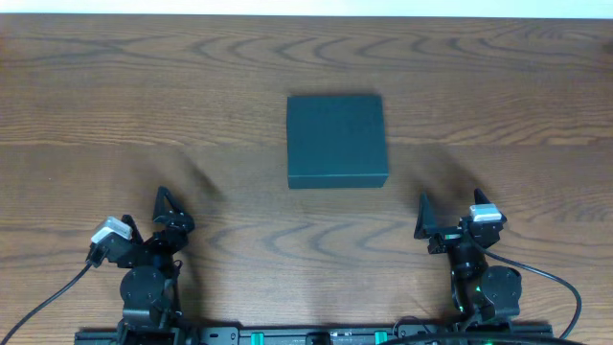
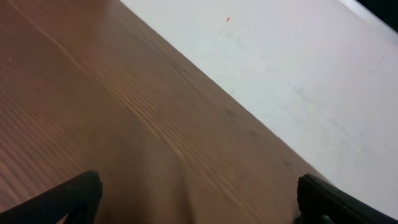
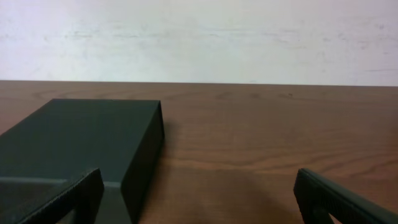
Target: Pack container
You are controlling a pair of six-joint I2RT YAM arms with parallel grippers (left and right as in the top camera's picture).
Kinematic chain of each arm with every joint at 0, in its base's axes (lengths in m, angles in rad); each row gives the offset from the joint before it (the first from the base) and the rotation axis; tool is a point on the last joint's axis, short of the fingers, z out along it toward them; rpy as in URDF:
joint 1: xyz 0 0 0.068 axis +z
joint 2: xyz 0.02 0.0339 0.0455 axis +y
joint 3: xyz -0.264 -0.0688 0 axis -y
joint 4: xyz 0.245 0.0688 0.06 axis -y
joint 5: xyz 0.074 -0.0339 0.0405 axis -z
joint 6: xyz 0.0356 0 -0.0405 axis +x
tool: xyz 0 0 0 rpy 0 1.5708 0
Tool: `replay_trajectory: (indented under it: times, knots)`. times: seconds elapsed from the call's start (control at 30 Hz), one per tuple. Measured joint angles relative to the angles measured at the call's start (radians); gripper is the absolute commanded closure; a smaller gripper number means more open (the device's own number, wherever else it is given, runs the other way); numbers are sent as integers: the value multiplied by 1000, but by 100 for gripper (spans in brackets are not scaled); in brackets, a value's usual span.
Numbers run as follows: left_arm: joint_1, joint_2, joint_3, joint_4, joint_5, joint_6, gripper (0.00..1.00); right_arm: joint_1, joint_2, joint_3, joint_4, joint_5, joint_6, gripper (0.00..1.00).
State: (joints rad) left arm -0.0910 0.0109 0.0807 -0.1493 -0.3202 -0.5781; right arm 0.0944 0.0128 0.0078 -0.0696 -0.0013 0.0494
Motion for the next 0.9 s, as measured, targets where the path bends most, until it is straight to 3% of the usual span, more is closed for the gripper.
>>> replay_trajectory:
  times: [0.13,0.3,0.57,0.9]
  knots:
    - [4,0,0,0,2,144,1,0,0,0,0,0,0,1]
    - [4,0,-1,0,56,416,2,0,0,0,0,0,0,1]
    - [22,0,-3,4,168,657,1,0,0,0,0,0,0,1]
    - [24,0,-8,12,227,738,2,0,0,0,0,0,0,1]
